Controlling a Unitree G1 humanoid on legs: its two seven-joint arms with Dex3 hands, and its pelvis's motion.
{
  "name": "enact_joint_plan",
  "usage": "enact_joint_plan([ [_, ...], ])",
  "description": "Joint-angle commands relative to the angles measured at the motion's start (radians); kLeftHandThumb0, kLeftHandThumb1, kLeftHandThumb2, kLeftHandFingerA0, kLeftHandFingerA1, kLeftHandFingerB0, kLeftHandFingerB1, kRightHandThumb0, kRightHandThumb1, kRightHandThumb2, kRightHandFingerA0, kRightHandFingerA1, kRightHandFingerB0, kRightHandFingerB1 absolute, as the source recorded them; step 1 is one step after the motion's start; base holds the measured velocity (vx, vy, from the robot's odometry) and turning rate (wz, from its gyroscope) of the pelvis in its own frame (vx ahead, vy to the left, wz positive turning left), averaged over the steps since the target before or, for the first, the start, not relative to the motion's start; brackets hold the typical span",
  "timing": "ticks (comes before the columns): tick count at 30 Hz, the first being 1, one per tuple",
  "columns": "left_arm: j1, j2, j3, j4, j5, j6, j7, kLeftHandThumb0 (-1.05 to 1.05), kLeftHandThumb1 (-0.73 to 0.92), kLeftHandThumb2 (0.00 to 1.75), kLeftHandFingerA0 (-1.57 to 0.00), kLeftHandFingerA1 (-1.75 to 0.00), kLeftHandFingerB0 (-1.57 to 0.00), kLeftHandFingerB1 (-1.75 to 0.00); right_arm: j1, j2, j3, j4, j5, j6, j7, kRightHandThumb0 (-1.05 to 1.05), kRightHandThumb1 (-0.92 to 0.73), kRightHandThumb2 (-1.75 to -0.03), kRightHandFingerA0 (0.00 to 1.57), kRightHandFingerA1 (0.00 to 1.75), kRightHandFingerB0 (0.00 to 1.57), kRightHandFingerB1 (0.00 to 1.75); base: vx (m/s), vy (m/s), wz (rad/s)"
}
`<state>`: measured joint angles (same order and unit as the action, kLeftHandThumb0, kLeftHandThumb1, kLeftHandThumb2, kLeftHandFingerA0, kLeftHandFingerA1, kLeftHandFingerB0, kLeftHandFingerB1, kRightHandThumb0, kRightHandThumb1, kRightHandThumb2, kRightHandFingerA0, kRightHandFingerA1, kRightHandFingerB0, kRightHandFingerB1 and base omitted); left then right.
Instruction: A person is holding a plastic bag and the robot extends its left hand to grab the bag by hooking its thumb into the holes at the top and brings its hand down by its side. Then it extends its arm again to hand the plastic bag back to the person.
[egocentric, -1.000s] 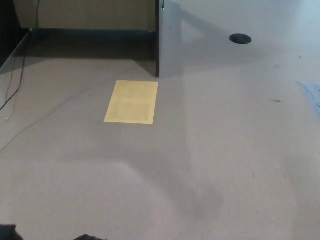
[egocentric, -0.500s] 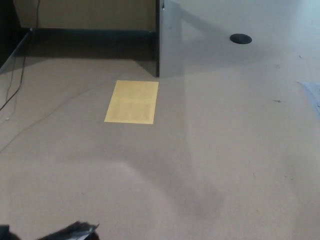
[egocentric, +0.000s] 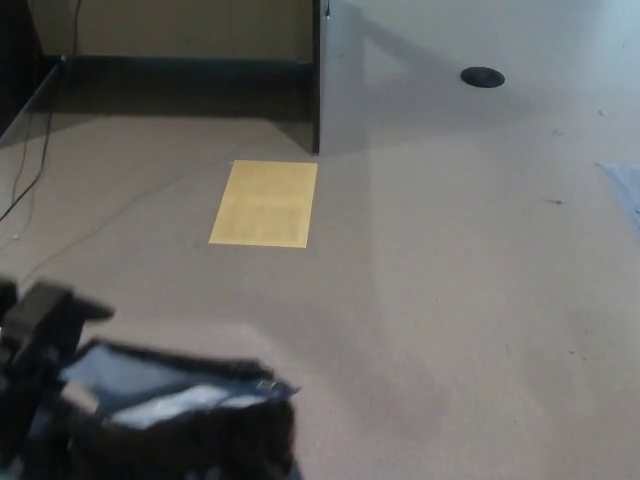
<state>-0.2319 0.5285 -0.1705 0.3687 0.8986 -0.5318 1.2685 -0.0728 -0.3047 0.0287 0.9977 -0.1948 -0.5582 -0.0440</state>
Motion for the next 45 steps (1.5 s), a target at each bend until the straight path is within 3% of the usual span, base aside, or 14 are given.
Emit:
enact_joint_plan([
  [1, -0.186, -0.021, 0.024, -0.183, -0.022, 0.094, -0.223, -0.08, 0.60, 0.91, -0.97, -1.63, -0.82, -1.16, 0.010, -0.005, -0.008, 0.007, 0.009, 0.009, -0.002, -0.49, -0.61, -0.87, 0.54, 0.60, 0.34, 0.48, 0.00, 0.000, 0.00],
  [6, -0.316, -0.094, -0.007, -0.279, -0.034, 0.146, -0.369, -0.13, 0.55, 1.08, -1.29, -1.34, -0.87, -1.07, 0.039, -0.011, -0.003, -0.004, -0.001, 0.006, -0.009, -0.48, -0.61, -0.87, 0.54, 0.60, 0.34, 0.48, 0.00, 0.000, 0.00],
  [8, -0.349, -0.121, -0.017, -0.297, -0.039, 0.168, -0.416, -0.14, 0.62, 0.93, -1.05, -1.59, -0.80, -1.17, 0.047, -0.010, -0.005, -0.008, 0.004, 0.006, -0.001, -0.43, -0.73, -0.62, 0.62, 0.50, 0.40, 0.37, 0.00, 0.000, 0.00],
  [10, -0.401, -0.134, -0.031, -0.298, -0.064, 0.144, -0.459, -0.15, 0.67, 0.88, -0.94, -1.62, -0.72, -1.13, 0.047, -0.011, -0.004, -0.002, 0.002, -0.007, -0.002, -0.48, -0.60, -0.88, 0.57, 0.62, 0.36, 0.49, 0.00, 0.000, 0.00],
  [12, -0.491, -0.162, -0.049, -0.288, -0.050, 0.144, -0.487, -0.14, 0.57, 0.84, -0.96, -1.68, -0.69, -1.23, 0.050, -0.009, -0.006, -0.006, 0.008, -0.008, 0.004, -0.44, -0.73, -0.62, 0.63, 0.50, 0.42, 0.37, 0.00, 0.000, 0.00],
  [13, -0.547, -0.180, -0.060, -0.271, -0.038, 0.146, -0.496, -0.19, 0.66, 0.67, -0.95, -1.71, -0.68, -1.29, 0.050, -0.011, -0.006, -0.007, 0.009, -0.008, 0.006, -0.50, -0.61, -0.88, 0.55, 0.60, 0.35, 0.49, 0.00, 0.000, 0.00],
  [26, -1.092, -0.351, -0.181, 0.180, 0.055, 0.187, -0.484, -0.17, 0.61, 0.62, -0.97, -1.72, -0.63, -1.34, 0.052, -0.003, -0.008, -0.007, 0.008, 0.007, -0.007, -0.50, -0.61, -0.88, 0.55, 0.60, 0.34, 0.48, 0.00, 0.000, 0.00],
  [27, -1.133, -0.393, -0.195, 0.213, 0.044, 0.191, -0.492, -0.27, 0.45, 0.89, -1.23, -1.36, -0.76, -1.04, 0.055, -0.007, -0.003, -0.003, 0.000, -0.009, -0.012, -0.50, -0.61, -0.88, 0.54, 0.60, 0.34, 0.49, 0.00, 0.000, 0.00],
  [29, -1.146, -0.408, -0.201, 0.230, 0.034, 0.181, -0.486, -0.22, 0.61, 0.58, -0.98, -1.68, -0.72, -1.16, 0.062, -0.009, -0.006, -0.002, 0.004, -0.019, -0.008, -0.49, -0.61, -0.87, 0.54, 0.60, 0.34, 0.49, 0.00, 0.000, 0.00],
  [31, -1.174, -0.434, -0.223, 0.249, 0.028, 0.164, -0.500, -0.23, 0.59, 0.57, -1.00, -1.71, -0.71, -1.17, 0.063, -0.006, -0.011, -0.007, 0.013, -0.009, 0.000, -0.45, -0.74, -0.62, 0.62, 0.49, 0.41, 0.36, 0.00, 0.000, 0.00],
  [33, -1.196, -0.450, -0.234, 0.258, 0.015, 0.150, -0.520, -0.26, 0.41, 0.87, -1.23, -1.35, -0.78, -0.96, 0.044, -0.010, -0.009, -0.006, 0.010, 0.003, 0.004, -0.50, -0.61, -0.87, 0.55, 0.59, 0.35, 0.48, 0.00, 0.000, 0.00],
  [39, -1.201, -0.485, -0.260, 0.267, 0.004, 0.136, -0.516, -0.37, 0.54, 0.63, -1.05, -1.61, -0.85, -0.65, 0.032, -0.005, -0.004, 0.005, 0.002, -0.014, -0.010, -0.44, -0.74, -0.62, 0.63, 0.51, 0.42, 0.37, 0.00, 0.000, 0.00],
  [43, -1.151, -0.498, -0.269, 0.202, -0.012, 0.129, -0.558, -0.30, 0.59, 0.63, -1.06, -1.64, -0.79, -0.85, 0.049, -0.011, 0.002, 0.006, -0.006, -0.015, -0.011, -0.50, -0.62, -0.88, 0.56, 0.61, 0.36, 0.49, 0.00, 0.000, 0.00],
  [45, -1.134, -0.494, -0.273, 0.177, -0.004, 0.129, -0.557, -0.28, 0.42, 0.90, -1.31, -1.36, -0.76, -0.87, 0.037, -0.010, 0.009, 0.018, -0.013, -0.017, -0.014, -0.47, -0.74, -0.62, 0.67, 0.52, 0.43, 0.37, 0.00, 0.000, 0.00],
])
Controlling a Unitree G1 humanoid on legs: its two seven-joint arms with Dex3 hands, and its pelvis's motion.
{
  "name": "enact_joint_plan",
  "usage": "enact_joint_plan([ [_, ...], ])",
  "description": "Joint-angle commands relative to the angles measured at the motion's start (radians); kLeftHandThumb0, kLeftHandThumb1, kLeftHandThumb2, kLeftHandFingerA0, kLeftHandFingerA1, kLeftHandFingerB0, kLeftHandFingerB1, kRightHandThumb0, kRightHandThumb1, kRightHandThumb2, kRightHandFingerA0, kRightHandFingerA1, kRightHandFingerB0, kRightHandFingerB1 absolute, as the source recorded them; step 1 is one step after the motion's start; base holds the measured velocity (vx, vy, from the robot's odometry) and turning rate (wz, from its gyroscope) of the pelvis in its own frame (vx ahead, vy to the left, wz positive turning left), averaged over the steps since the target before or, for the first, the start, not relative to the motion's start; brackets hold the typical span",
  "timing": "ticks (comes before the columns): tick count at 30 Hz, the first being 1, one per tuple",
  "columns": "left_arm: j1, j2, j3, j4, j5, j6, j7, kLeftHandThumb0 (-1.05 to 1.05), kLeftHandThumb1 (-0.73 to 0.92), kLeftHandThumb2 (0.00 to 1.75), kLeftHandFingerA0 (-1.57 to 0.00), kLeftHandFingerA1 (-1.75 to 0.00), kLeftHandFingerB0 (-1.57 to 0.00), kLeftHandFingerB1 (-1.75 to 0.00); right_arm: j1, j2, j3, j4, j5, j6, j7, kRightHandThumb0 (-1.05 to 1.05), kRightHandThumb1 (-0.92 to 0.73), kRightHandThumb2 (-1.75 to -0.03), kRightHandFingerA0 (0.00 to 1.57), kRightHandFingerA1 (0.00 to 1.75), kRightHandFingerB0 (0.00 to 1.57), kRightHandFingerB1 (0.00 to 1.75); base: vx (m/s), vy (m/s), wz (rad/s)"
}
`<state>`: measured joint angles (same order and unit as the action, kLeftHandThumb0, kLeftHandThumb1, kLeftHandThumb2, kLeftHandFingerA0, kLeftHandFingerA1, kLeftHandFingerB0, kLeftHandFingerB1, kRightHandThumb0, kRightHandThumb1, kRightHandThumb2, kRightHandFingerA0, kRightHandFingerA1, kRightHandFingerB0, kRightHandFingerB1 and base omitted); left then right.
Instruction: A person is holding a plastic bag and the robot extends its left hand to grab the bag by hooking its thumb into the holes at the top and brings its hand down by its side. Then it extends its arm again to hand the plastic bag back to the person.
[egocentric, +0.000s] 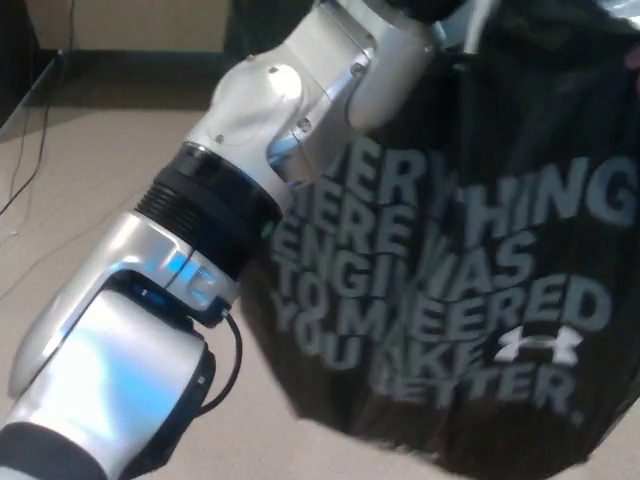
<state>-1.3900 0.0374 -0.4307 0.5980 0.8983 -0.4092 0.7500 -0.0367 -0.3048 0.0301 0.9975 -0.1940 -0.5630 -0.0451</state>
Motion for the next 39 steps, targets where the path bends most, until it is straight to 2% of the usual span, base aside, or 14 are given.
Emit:
enact_joint_plan([
  [1, 0.035, 0.000, -0.013, -0.070, 0.001, 0.009, -0.039, -0.33, 0.61, 0.58, -1.10, -1.59, -0.75, -0.77, -0.003, -0.006, 0.005, 0.015, -0.009, -0.001, -0.009, -0.47, -0.74, -0.62, 0.66, 0.49, 0.43, 0.37, 0.00, 0.000, 0.00],
  [3, 0.048, 0.004, -0.012, -0.088, 0.003, 0.008, -0.038, -0.34, 0.61, 0.58, -1.11, -1.57, -0.75, -0.73, -0.006, -0.003, 0.005, 0.016, -0.006, -0.004, -0.006, -0.46, -0.74, -0.62, 0.66, 0.50, 0.43, 0.37, 0.00, 0.000, 0.00],
  [4, 0.055, 0.005, -0.011, -0.096, -0.002, 0.001, -0.041, -0.32, 0.62, 0.59, -1.09, -1.59, -0.75, -0.77, -0.002, -0.002, 0.005, 0.013, -0.004, -0.002, -0.005, -0.50, -0.61, -0.89, 0.60, 0.62, 0.36, 0.50, 0.00, 0.000, 0.00],
  [6, 0.078, 0.004, -0.012, -0.124, -0.003, 0.001, -0.050, -0.33, 0.63, 0.59, -1.09, -1.59, -0.74, -0.78, 0.019, 0.005, 0.003, 0.007, 0.001, -0.001, -0.003, -0.49, -0.61, -0.89, 0.59, 0.62, 0.36, 0.49, 0.00, 0.000, 0.00],
  [7, 0.092, 0.003, -0.013, -0.143, -0.004, 0.006, -0.061, -0.31, 0.63, 0.59, -1.07, -1.60, -0.72, -0.83, 0.028, 0.001, 0.005, 0.004, -0.002, -0.003, -0.004, -0.42, -0.74, -0.62, 0.65, 0.51, 0.42, 0.37, 0.00, 0.000, 0.00],
  [9, 0.116, 0.007, -0.010, -0.185, -0.004, 0.024, -0.097, -0.33, 0.61, 0.65, -1.05, -1.61, -0.72, -0.84, 0.028, -0.010, 0.020, 0.006, -0.030, -0.008, -0.024, -0.50, -0.62, -0.88, 0.57, 0.60, 0.36, 0.49, 0.00, 0.000, 0.00],
  [10, 0.125, 0.008, -0.008, -0.199, -0.001, 0.034, -0.107, -0.32, 0.60, 0.64, -1.04, -1.61, -0.75, -0.80, 0.029, -0.009, 0.021, 0.002, -0.029, 0.000, -0.023, -0.45, -0.74, -0.62, 0.65, 0.49, 0.42, 0.36, 0.00, 0.000, 0.00],
  [12, 0.138, 0.012, -0.001, -0.220, -0.008, 0.044, -0.136, -0.32, 0.66, 0.60, -1.03, -1.56, -0.73, -0.62, 0.028, -0.007, 0.020, -0.002, -0.023, 0.012, -0.018, -0.45, -0.74, -0.62, 0.65, 0.48, 0.42, 0.36, 0.00, 0.000, 0.00],
  [13, 0.152, 0.015, 0.004, -0.238, -0.021, 0.058, -0.175, -0.42, 0.59, 0.58, -0.61, -0.58, -0.25, -0.30, 0.023, -0.006, 0.019, 0.002, -0.019, 0.011, -0.014, -0.45, -0.74, -0.62, 0.66, 0.48, 0.43, 0.37, 0.00, 0.000, 0.00],
  [14, 0.164, 0.016, 0.009, -0.252, -0.032, 0.071, -0.209, -0.42, 0.59, 0.58, -0.61, -0.58, -0.25, -0.30, 0.018, -0.005, 0.018, 0.008, -0.017, 0.005, -0.011, -0.45, -0.74, -0.62, 0.66, 0.48, 0.43, 0.37, 0.00, 0.000, 0.00],
  [15, 0.171, 0.020, 0.009, -0.264, -0.031, 0.084, -0.238, -0.34, 0.33, 0.90, -0.01, -0.47, -0.01, -0.51, 0.016, -0.004, 0.016, 0.009, -0.014, 0.004, -0.009, -0.45, -0.74, -0.62, 0.67, 0.49, 0.44, 0.37, 0.00, 0.000, 0.00],
  [16, 0.186, 0.026, 0.008, -0.283, -0.049, 0.100, -0.307, -0.77, 0.46, 0.82, 0.00, 0.00, 0.00, -0.07, 0.014, -0.004, 0.017, 0.006, -0.014, 0.002, -0.008, -0.45, -0.74, -0.62, 0.67, 0.50, 0.44, 0.37, 0.00, 0.000, 0.00],
  [24, 0.239, 0.041, 0.005, -0.371, -0.101, 0.157, -0.533, -0.97, 0.49, 0.61, 0.00, 0.00, 0.00, -0.01, 0.001, -0.009, 0.027, 0.000, -0.022, -0.003, -0.017, -0.44, -0.74, -0.62, 0.66, 0.50, 0.43, 0.37, 0.00, 0.000, 0.00],
  [39, 0.367, 0.132, 0.011, -0.616, -0.190, 0.261, -0.892, -0.78, 0.41, 0.87, 0.00, 0.00, 0.00, -0.02, -0.020, -0.006, 0.032, 0.012, -0.021, -0.003, -0.015, -0.39, -0.71, -0.61, 0.69, 0.51, 0.46, 0.38, 0.00, 0.000, 0.00],
])
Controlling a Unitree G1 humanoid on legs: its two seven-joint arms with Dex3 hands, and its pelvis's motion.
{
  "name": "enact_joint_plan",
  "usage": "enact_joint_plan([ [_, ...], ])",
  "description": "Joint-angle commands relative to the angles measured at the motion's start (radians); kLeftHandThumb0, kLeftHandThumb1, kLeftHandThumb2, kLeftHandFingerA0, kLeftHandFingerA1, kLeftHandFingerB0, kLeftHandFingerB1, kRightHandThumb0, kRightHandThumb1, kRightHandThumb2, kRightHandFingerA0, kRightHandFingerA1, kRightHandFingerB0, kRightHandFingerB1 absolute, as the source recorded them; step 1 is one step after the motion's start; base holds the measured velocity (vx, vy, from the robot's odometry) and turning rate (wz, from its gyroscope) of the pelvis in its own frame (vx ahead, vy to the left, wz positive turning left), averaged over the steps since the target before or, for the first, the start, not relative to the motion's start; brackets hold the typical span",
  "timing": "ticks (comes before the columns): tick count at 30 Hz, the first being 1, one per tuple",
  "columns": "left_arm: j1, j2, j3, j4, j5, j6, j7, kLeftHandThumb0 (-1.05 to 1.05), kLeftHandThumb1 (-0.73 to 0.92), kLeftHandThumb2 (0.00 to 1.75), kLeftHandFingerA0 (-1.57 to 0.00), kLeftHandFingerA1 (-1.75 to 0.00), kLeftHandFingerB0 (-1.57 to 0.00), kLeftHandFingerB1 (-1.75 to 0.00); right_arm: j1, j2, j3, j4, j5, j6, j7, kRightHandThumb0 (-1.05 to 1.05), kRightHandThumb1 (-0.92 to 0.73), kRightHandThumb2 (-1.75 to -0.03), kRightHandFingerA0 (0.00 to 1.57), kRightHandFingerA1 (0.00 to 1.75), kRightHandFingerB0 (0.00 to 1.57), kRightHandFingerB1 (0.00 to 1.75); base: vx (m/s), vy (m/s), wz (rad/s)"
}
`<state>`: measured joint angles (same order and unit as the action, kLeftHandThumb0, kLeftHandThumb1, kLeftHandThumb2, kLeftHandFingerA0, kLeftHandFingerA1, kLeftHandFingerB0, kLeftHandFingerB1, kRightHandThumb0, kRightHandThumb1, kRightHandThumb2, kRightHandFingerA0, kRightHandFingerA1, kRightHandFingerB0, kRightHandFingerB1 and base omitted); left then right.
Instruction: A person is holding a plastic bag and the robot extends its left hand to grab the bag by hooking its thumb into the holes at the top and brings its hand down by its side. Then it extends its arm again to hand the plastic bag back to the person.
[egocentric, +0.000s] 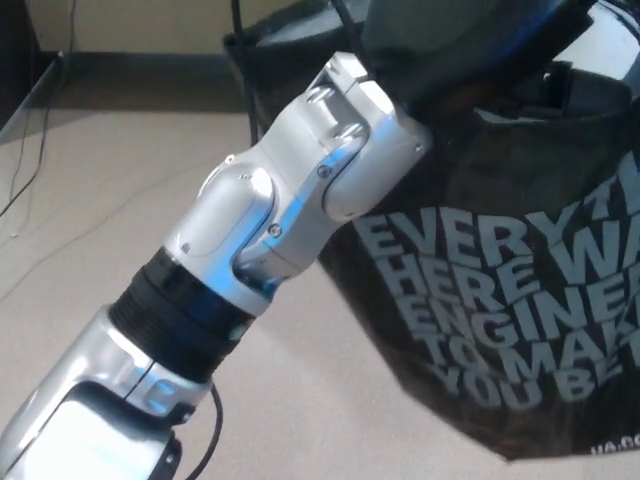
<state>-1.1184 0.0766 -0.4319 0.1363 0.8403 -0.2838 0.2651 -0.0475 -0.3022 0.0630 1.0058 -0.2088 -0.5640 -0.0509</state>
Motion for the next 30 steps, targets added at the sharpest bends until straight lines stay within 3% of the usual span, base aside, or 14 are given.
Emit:
enact_joint_plan([
  [1, 0.109, 0.099, 0.014, -0.184, -0.147, 0.156, -0.444, -0.77, 0.40, 0.87, 0.00, 0.00, 0.00, -0.03, -0.005, -0.012, 0.003, 0.003, -0.013, -0.004, -0.014, -0.38, -0.71, -0.61, 0.70, 0.51, 0.46, 0.38, 0.00, 0.000, 0.00],
  [8, 0.176, 0.141, 0.064, -0.298, -0.217, 0.157, -0.487, -0.82, 0.43, 0.89, 0.00, 0.00, 0.00, 0.00, -0.012, -0.009, 0.004, 0.006, -0.009, -0.006, -0.008, -0.38, -0.71, -0.61, 0.68, 0.51, 0.47, 0.38, 0.00, 0.000, 0.00],
  [9, 0.184, 0.148, 0.080, -0.310, -0.247, 0.148, -0.486, -0.78, 0.41, 0.87, 0.00, -0.04, 0.00, -0.04, -0.015, -0.011, 0.004, 0.003, -0.009, -0.003, -0.008, -0.44, -0.59, -0.85, 0.64, 0.63, 0.41, 0.51, 0.00, 0.000, 0.00],
  [11, 0.199, 0.161, 0.097, -0.326, -0.270, 0.142, -0.491, -0.79, 0.42, 0.88, 0.00, -0.03, 0.00, -0.03, -0.013, -0.013, 0.007, 0.006, -0.012, -0.010, -0.008, -0.44, -0.59, -0.85, 0.65, 0.63, 0.40, 0.51, 0.00, 0.000, 0.00],
  [12, 0.207, 0.172, 0.103, -0.339, -0.272, 0.141, -0.496, -0.83, 0.46, 0.88, 0.00, 0.00, 0.00, 0.00, -0.013, -0.016, 0.007, 0.009, -0.013, -0.015, -0.009, -0.38, -0.71, -0.61, 0.70, 0.52, 0.46, 0.39, 0.00, 0.000, 0.00],
  [19, 0.314, 0.223, 0.155, -0.463, -0.253, 0.171, -0.517, -0.83, 0.45, 0.88, 0.00, 0.00, 0.00, -0.01, -0.011, -0.025, 0.001, 0.008, -0.006, -0.015, -0.007, -0.36, -0.70, -0.61, 0.68, 0.51, 0.46, 0.39, 0.00, 0.000, 0.00],
  [24, 0.548, 0.294, 0.269, -0.587, -0.356, 0.090, -0.484, -0.82, 0.47, 0.86, 0.00, 0.00, 0.00, 0.00, -0.009, -0.030, 0.011, 0.006, -0.020, -0.007, -0.010, -0.36, -0.71, -0.61, 0.66, 0.51, 0.46, 0.38, 0.00, 0.000, 0.00],
  [28, 0.724, 0.329, 0.357, -0.658, -0.410, 0.008, -0.443, -0.72, 0.40, 0.84, 0.00, -0.16, 0.00, -0.12, -0.015, -0.031, 0.016, 0.010, -0.025, -0.020, -0.011, -0.36, -0.71, -0.61, 0.68, 0.52, 0.45, 0.39, 0.00, 0.000, 0.00],
  [29, 0.764, 0.336, 0.381, -0.673, -0.431, -0.009, -0.439, -0.86, 0.45, 0.61, 0.00, -0.25, 0.00, -0.17, -0.018, -0.029, 0.015, 0.010, -0.023, -0.016, -0.009, -0.37, -0.70, -0.61, 0.69, 0.52, 0.46, 0.39, 0.00, 0.000, 0.00],
  [30, 0.780, 0.339, 0.391, -0.681, -0.441, -0.016, -0.438, -0.86, 0.45, 0.61, 0.00, -0.25, 0.00, -0.17, -0.020, -0.028, 0.015, 0.009, -0.022, -0.015, -0.008, -0.37, -0.70, -0.61, 0.69, 0.52, 0.46, 0.39, 0.00, 0.000, 0.00],
])
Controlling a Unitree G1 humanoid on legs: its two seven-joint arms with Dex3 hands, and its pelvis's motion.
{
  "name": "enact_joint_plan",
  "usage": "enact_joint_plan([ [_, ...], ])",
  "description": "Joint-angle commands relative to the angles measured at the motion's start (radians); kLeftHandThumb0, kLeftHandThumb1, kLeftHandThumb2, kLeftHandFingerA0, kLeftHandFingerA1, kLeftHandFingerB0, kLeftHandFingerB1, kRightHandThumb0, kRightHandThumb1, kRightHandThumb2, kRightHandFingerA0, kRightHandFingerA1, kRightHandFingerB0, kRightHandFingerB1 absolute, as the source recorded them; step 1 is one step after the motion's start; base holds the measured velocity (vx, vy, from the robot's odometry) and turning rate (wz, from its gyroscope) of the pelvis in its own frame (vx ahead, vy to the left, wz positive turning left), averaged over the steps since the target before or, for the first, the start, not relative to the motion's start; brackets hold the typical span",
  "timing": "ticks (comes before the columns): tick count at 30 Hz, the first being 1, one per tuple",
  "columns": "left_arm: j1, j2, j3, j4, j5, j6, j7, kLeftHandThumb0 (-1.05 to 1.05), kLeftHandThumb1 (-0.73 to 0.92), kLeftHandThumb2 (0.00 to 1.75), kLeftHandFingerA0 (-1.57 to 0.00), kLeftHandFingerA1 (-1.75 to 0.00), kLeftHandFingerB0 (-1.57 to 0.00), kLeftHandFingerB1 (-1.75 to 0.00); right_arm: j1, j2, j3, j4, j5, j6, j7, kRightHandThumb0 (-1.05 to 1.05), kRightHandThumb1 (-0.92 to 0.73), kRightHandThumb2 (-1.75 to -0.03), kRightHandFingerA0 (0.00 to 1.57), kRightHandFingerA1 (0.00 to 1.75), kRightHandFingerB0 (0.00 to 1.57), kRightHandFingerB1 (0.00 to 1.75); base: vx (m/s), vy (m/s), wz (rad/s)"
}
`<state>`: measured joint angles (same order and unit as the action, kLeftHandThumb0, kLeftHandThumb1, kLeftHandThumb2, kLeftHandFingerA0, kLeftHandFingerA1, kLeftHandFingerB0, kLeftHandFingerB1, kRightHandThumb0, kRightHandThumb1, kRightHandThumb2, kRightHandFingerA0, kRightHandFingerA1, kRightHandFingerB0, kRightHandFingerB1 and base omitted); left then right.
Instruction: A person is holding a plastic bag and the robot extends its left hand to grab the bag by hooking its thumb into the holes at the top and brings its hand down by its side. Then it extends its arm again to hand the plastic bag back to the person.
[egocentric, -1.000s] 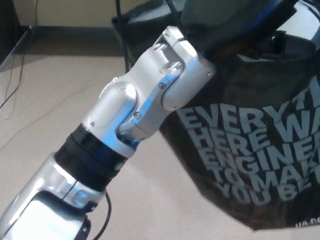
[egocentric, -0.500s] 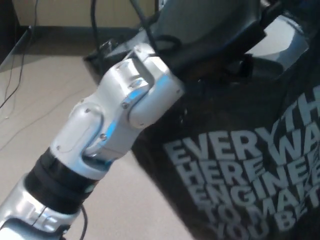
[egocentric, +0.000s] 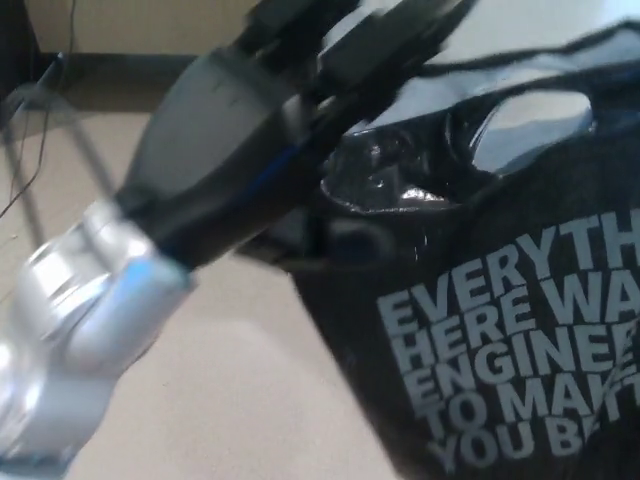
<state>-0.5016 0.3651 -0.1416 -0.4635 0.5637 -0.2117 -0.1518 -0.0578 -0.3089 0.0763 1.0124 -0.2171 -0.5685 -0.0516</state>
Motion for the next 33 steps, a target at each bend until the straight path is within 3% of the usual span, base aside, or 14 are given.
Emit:
enact_joint_plan([
  [1, 0.205, 0.061, 0.139, -0.103, -0.194, -0.099, -0.024, -0.68, 0.37, 0.82, -0.01, -0.22, 0.00, -0.15, -0.024, -0.015, 0.000, 0.014, -0.011, -0.005, -0.008, -0.37, -0.70, -0.61, 0.68, 0.51, 0.46, 0.39, 0.00, 0.000, 0.00],
  [2, 0.219, 0.065, 0.152, -0.112, -0.201, -0.104, -0.023, -0.84, 0.47, 0.61, 0.00, -0.27, 0.00, -0.18, -0.027, -0.015, 0.003, 0.014, -0.016, -0.004, -0.009, -0.37, -0.71, -0.61, 0.67, 0.51, 0.45, 0.39, 0.00, 0.000, 0.00],
  [5, 0.269, 0.071, 0.188, -0.146, -0.214, -0.114, -0.024, -0.82, 0.37, 0.74, 0.00, -0.14, 0.00, -0.08, -0.019, -0.014, 0.004, 0.008, -0.020, -0.009, -0.010, -0.36, -0.71, -0.61, 0.69, 0.52, 0.46, 0.39, 0.00, 0.000, 0.00],
  [10, 0.386, 0.083, 0.247, -0.134, -0.224, -0.166, -0.008, -0.88, 0.47, 0.62, 0.00, -0.14, 0.00, -0.11, -0.020, -0.016, 0.010, 0.007, -0.032, -0.006, -0.021, -0.36, -0.70, -0.61, 0.69, 0.52, 0.46, 0.39, 0.00, 0.000, 0.00],
  [11, 0.415, 0.085, 0.258, -0.111, -0.211, -0.195, 0.008, -0.74, 0.41, 0.84, 0.00, -0.10, 0.00, -0.09, -0.023, -0.015, 0.009, 0.008, -0.029, -0.006, -0.017, -0.35, -0.70, -0.61, 0.69, 0.53, 0.46, 0.39, 0.00, 0.000, 0.00],
  [13, 0.508, 0.067, 0.276, -0.052, -0.182, -0.240, 0.048, -0.76, 0.42, 0.85, 0.00, -0.13, 0.00, -0.07, -0.021, -0.024, 0.007, 0.012, -0.028, -0.012, -0.012, -0.35, -0.70, -0.61, 0.70, 0.52, 0.45, 0.39, 0.00, 0.000, 0.00],
  [14, 0.568, 0.050, 0.284, -0.006, -0.157, -0.268, 0.082, -0.76, 0.42, 0.85, 0.00, -0.13, 0.00, -0.07, -0.019, -0.031, 0.004, 0.012, -0.025, -0.016, -0.007, -0.35, -0.70, -0.61, 0.70, 0.52, 0.45, 0.39, 0.00, 0.000, 0.00],
  [15, 0.621, 0.031, 0.287, 0.072, -0.196, -0.302, 0.099, -0.76, 0.48, 0.55, 0.00, -0.20, 0.00, -0.12, -0.022, -0.035, 0.003, 0.012, -0.023, -0.008, -0.002, -0.35, -0.70, -0.61, 0.70, 0.52, 0.45, 0.38, 0.00, 0.000, 0.00],
  [16, 0.635, 0.022, 0.287, 0.104, -0.225, -0.312, 0.097, -0.59, 0.34, 0.78, 0.00, -0.17, 0.00, -0.17, -0.021, -0.036, 0.003, 0.009, -0.024, -0.007, -0.002, -0.36, -0.70, -0.61, 0.70, 0.52, 0.45, 0.38, 0.00, 0.000, 0.00],
  [18, 0.691, -0.018, 0.298, 0.299, -0.333, -0.362, 0.095, -0.55, 0.34, 0.75, 0.00, -0.19, 0.00, -0.16, -0.027, -0.037, 0.002, 0.008, -0.021, -0.008, 0.006, -0.35, -0.70, -0.61, 0.70, 0.53, 0.45, 0.39, 0.00, 0.000, 0.00],
  [25, 0.734, -0.053, 0.336, 0.720, -0.272, -0.444, 0.212, -0.56, 0.39, 0.75, -0.07, -0.25, -0.07, -0.15, -0.035, -0.040, -0.004, 0.026, -0.016, -0.015, 0.001, -0.34, -0.70, -0.60, 0.70, 0.53, 0.46, 0.39, 0.00, 0.000, 0.00],
  [27, 0.754, -0.056, 0.335, 0.838, -0.259, -0.490, 0.243, -0.44, 0.36, 0.52, -0.08, -0.34, -0.05, -0.24, -0.016, -0.036, -0.001, 0.013, -0.020, -0.006, -0.007, -0.34, -0.69, -0.60, 0.69, 0.52, 0.45, 0.39, 0.00, 0.000, 0.00],
  [28, 0.754, -0.053, 0.330, 0.883, -0.247, -0.496, 0.256, -0.54, 0.36, 0.71, -0.06, -0.24, -0.06, -0.13, -0.013, -0.034, 0.000, 0.010, -0.022, 0.000, -0.008, -0.33, -0.71, -0.61, 0.68, 0.51, 0.45, 0.38, 0.00, 0.000, 0.00],
  [33, 0.725, -0.028, 0.302, 1.055, -0.172, -0.459, 0.341, -0.59, 0.39, 0.73, -0.08, -0.26, -0.07, -0.11, -0.029, -0.016, -0.002, 0.014, -0.016, 0.025, -0.011, -0.33, -0.70, -0.61, 0.69, 0.51, 0.46, 0.38, 0.00, 0.000, 0.00],
])
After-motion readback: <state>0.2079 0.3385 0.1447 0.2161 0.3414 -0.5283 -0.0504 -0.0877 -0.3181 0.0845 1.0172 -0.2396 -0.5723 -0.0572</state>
